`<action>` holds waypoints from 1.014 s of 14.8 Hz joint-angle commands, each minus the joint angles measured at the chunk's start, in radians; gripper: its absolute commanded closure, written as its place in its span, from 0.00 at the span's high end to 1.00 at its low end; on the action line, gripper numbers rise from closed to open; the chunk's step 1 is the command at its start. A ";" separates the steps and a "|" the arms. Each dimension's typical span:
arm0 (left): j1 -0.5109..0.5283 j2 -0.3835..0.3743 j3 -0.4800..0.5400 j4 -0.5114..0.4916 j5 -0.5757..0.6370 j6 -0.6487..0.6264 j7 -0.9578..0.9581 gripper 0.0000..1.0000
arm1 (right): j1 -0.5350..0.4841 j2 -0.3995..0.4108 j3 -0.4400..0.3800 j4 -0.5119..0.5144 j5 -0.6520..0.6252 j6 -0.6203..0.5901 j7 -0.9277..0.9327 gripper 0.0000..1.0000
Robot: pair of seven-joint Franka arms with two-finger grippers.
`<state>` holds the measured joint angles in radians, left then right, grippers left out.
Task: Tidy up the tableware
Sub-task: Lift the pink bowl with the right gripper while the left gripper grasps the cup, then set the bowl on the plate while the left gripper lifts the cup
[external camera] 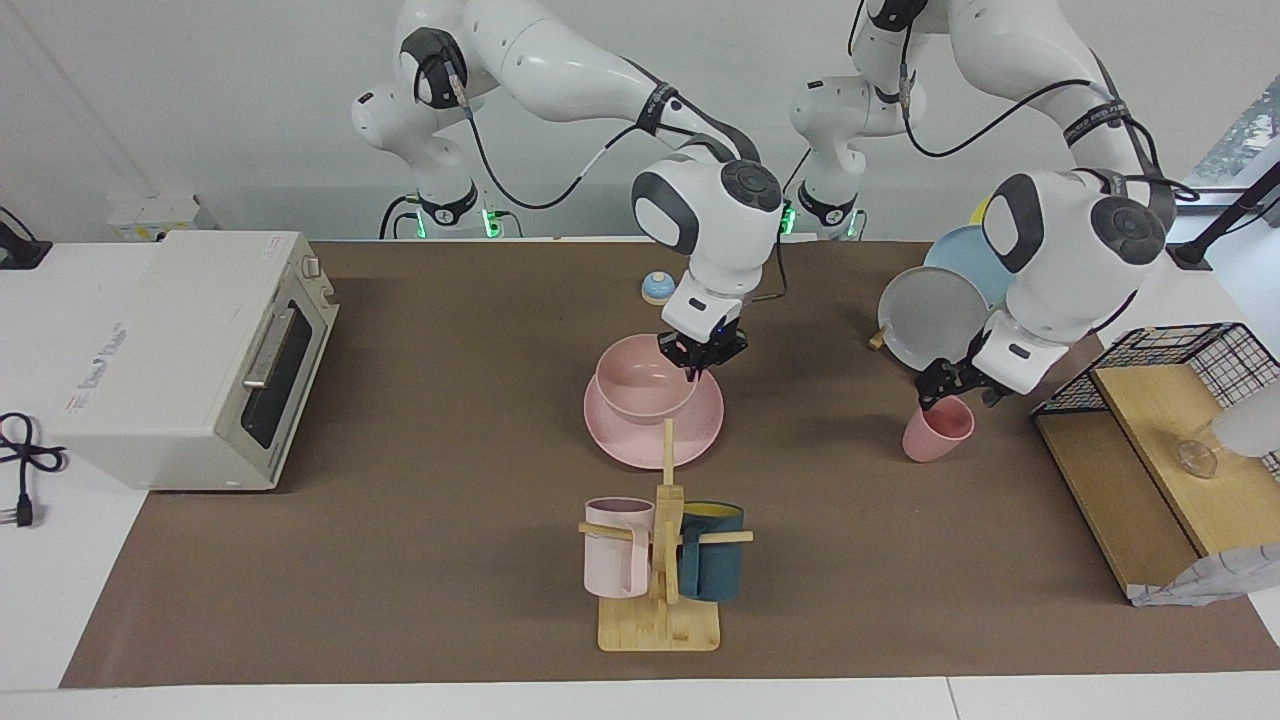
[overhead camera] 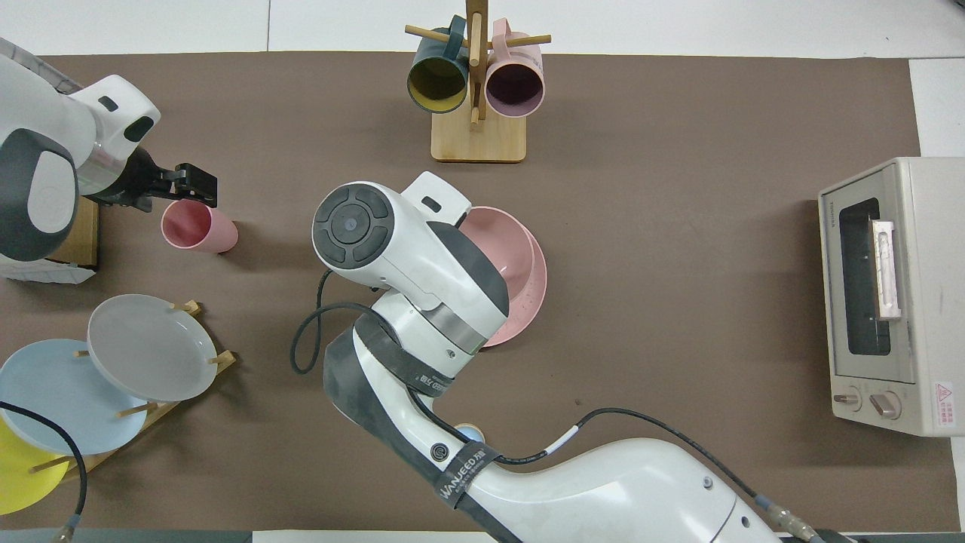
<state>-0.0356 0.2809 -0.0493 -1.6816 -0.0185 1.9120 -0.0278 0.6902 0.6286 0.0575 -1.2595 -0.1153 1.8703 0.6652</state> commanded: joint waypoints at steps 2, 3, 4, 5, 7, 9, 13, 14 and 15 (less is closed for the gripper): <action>-0.015 -0.005 0.005 -0.062 0.008 0.039 0.012 1.00 | -0.008 -0.061 0.007 -0.144 0.028 0.064 0.008 0.00; -0.015 -0.005 0.005 -0.072 0.008 0.045 0.012 1.00 | -0.005 -0.075 0.007 -0.170 0.034 0.076 0.010 0.00; -0.015 -0.003 0.005 -0.081 0.008 0.055 0.012 1.00 | 0.009 -0.084 0.007 -0.198 0.035 0.107 0.010 0.00; -0.015 -0.003 0.005 -0.098 0.008 0.068 0.012 1.00 | 0.012 -0.089 0.007 -0.222 0.035 0.130 0.011 0.00; -0.017 -0.008 0.002 -0.133 0.008 0.091 0.012 1.00 | 0.014 -0.093 0.007 -0.232 0.051 0.145 0.027 0.00; -0.017 -0.009 0.000 -0.147 0.008 0.096 0.012 0.93 | 0.009 -0.093 0.007 -0.230 0.058 0.148 0.027 0.00; -0.017 -0.008 0.000 -0.173 0.008 0.140 0.012 0.54 | 0.012 -0.084 0.007 -0.154 0.057 0.121 0.025 0.80; -0.017 -0.008 0.000 -0.173 0.008 0.139 0.012 0.21 | 0.009 -0.070 0.007 -0.109 0.052 0.087 0.024 1.00; -0.017 -0.008 0.000 -0.173 0.008 0.136 0.017 0.00 | -0.003 -0.073 0.005 -0.083 0.048 0.073 0.019 1.00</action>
<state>-0.0462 0.2894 -0.0531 -1.8259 -0.0185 2.0215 -0.0227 0.7074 0.5582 0.0578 -1.4040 -0.0732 1.9894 0.6788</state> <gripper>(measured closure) 0.427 0.590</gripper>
